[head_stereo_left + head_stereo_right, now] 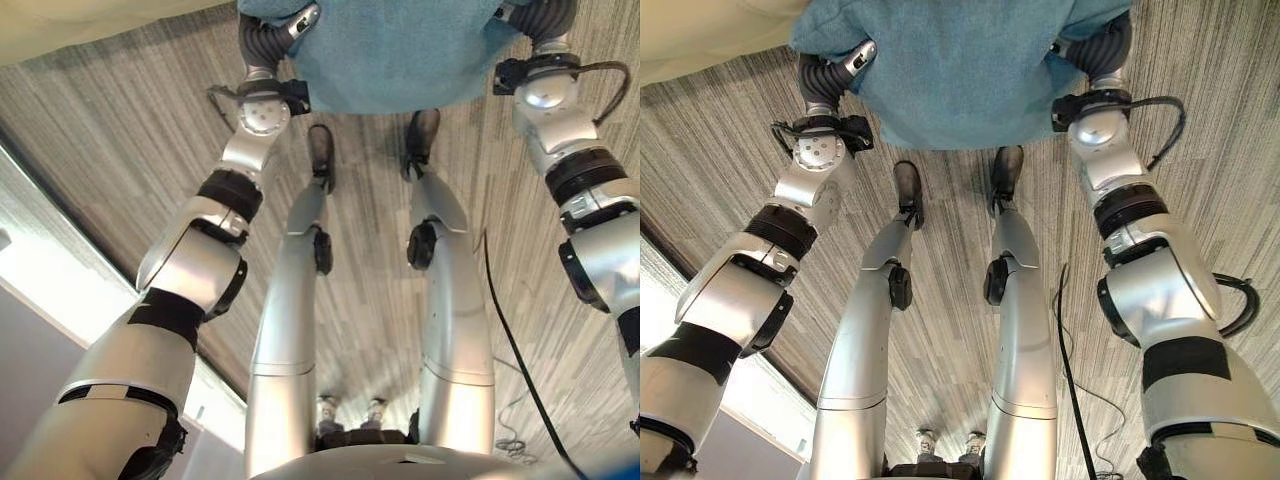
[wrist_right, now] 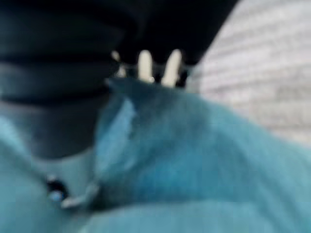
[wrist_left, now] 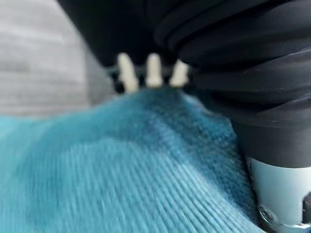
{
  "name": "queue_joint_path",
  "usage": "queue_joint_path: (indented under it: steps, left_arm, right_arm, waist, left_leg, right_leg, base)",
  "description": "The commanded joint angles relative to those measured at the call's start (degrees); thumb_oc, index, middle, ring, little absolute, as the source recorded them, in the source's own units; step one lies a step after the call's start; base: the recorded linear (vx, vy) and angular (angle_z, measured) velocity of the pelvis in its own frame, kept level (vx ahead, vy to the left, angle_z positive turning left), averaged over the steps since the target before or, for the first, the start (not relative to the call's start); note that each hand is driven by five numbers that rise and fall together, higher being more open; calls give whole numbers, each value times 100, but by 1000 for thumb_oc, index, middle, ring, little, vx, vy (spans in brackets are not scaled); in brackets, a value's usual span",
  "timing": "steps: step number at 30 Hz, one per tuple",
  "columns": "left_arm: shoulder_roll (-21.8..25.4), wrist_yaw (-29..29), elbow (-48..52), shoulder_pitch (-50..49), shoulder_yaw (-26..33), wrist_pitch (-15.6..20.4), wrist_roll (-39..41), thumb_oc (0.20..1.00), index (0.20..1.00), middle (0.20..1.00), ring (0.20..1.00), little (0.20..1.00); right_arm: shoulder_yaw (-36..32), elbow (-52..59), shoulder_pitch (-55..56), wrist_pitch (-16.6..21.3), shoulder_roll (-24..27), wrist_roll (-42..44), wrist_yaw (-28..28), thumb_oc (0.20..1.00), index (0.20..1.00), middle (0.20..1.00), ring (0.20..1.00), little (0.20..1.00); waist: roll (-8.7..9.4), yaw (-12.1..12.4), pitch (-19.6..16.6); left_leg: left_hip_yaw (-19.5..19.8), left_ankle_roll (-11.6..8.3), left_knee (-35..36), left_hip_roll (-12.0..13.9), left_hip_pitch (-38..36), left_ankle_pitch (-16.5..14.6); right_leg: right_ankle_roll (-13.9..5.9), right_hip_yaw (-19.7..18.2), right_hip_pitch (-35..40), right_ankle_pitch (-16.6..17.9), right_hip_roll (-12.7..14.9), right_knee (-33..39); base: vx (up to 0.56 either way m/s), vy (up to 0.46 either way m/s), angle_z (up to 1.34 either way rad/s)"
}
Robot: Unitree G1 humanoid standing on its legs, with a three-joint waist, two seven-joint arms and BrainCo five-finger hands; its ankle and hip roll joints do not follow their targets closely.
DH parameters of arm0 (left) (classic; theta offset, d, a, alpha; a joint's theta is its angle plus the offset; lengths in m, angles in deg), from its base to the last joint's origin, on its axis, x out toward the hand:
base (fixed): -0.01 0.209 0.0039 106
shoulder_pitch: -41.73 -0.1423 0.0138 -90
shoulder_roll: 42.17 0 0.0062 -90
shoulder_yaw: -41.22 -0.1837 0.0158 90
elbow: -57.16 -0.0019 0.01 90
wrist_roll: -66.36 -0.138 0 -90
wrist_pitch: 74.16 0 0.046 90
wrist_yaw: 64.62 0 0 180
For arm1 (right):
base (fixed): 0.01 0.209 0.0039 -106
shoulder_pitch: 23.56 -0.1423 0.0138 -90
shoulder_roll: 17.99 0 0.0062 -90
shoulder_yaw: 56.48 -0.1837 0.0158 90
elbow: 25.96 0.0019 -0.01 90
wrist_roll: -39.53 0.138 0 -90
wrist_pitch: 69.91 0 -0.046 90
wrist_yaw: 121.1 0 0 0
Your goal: Pick up all the scattered cushions and arrange them neatly on the sofa.
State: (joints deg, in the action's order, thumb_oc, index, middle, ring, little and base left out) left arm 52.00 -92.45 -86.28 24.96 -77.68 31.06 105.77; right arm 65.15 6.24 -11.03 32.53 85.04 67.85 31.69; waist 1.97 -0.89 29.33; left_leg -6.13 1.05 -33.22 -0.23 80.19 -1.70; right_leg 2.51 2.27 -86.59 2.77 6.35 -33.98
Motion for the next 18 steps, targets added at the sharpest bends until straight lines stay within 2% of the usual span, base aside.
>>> queue_joint_path:
  steps: [1, 5, 9, 12, 13, 15, 16, 17, 18]
  left_arm:
    - [-633, 234, 451, 102, 27, 337, -52, 200, 200, 200, 200, 200]
    - [-573, 259, 998, -277, 126, 444, -76, 200, 200, 200, 200, 200]
    - [-411, 368, 1533, -778, 141, 460, -326, 200, 200, 200, 200, 200]
    - [-329, 395, 2315, -1711, 299, 497, -676, 200, 200, 200, 200, 200]
    - [-331, 389, 2329, -1730, 295, 492, -683, 200, 200, 200, 200, 200]
    - [-256, 429, 2983, -2439, 470, 523, -856, 200, 200, 200, 200, 200]
    - [-104, 518, 3635, -3182, 652, 513, -1091, 200, 200, 200, 200, 200]
    - [-81, 572, 3816, -3409, 717, 518, -1132, 200, 200, 200, 200, 200]
    - [-25, 653, 4096, -3872, 794, 532, -1248, 200, 200, 200, 200, 200]
  right_arm:
    - [321, 795, 140, 513, -847, 216, 519, 200, 200, 200, 200, 200]
    - [248, 1328, 422, 559, -930, 56, 628, 200, 200, 200, 200, 200]
    - [229, 1860, 793, 527, -605, -234, 801, 200, 200, 200, 200, 200]
    - [-251, 2600, 1736, 562, -271, -660, 785, 200, 200, 200, 200, 200]
    - [-258, 2616, 1758, 555, -270, -667, 781, 200, 200, 200, 200, 200]
    - [-769, 3421, 2652, 688, -288, -614, 820, 200, 200, 200, 200, 200]
    - [-1114, 4254, 3568, 733, -269, -787, 1003, 200, 200, 200, 200, 200]
    - [-1233, 4488, 3845, 742, -251, -851, 1013, 200, 200, 200, 200, 200]
    - [-1383, 4770, 4346, 757, -324, -843, 1146, 200, 200, 200, 200, 200]
  waist:
    - [-225, -68, -475]
    - [-205, -106, -518]
    - [-193, -139, -569]
    - [-177, -137, -623]
    - [-178, -133, -620]
    - [-162, -122, -676]
    - [-161, -90, -777]
    - [-163, -83, -810]
    - [-162, -55, -883]
  left_leg:
    - [558, -263, 313, 160, -31, 258]
    - [602, -309, 458, 193, -240, 310]
    - [638, -381, 799, 227, -692, 406]
    - [666, -436, 1085, 243, -1381, 455]
    - [669, -437, 1094, 245, -1402, 457]
    - [698, -495, 1401, 265, -1988, 493]
    - [733, -533, 1683, 235, -2651, 537]
    - [704, -530, 1794, 234, -2792, 722]
    - [708, -560, 2022, 247, -3304, 755]
  right_leg:
    - [-812, -69, 134, -586, 63, -730]
    - [-806, 52, 376, -577, 7, -636]
    - [-789, 150, 846, -586, 20, -380]
    - [-738, 233, 1538, -609, 15, -126]
    - [-738, 236, 1560, -609, 14, -117]
    - [-735, 276, 2196, -585, 39, 216]
    - [-732, 344, 2849, -571, 65, 542]
    - [-689, 386, 3024, -394, 74, 729]
    - [-699, 490, 3532, -356, 77, 1005]
  base:
    - [1, -26, -4]
    - [-10, -47, -6]
    - [-4, -9, -1]
    - [-7, -3, 2]
    - [-21, -10, 5]
    - [-10, -4, 2]
    - [-52, 12, 4]
    - [-1, 25, 3]
    - [-20, 35, 2]
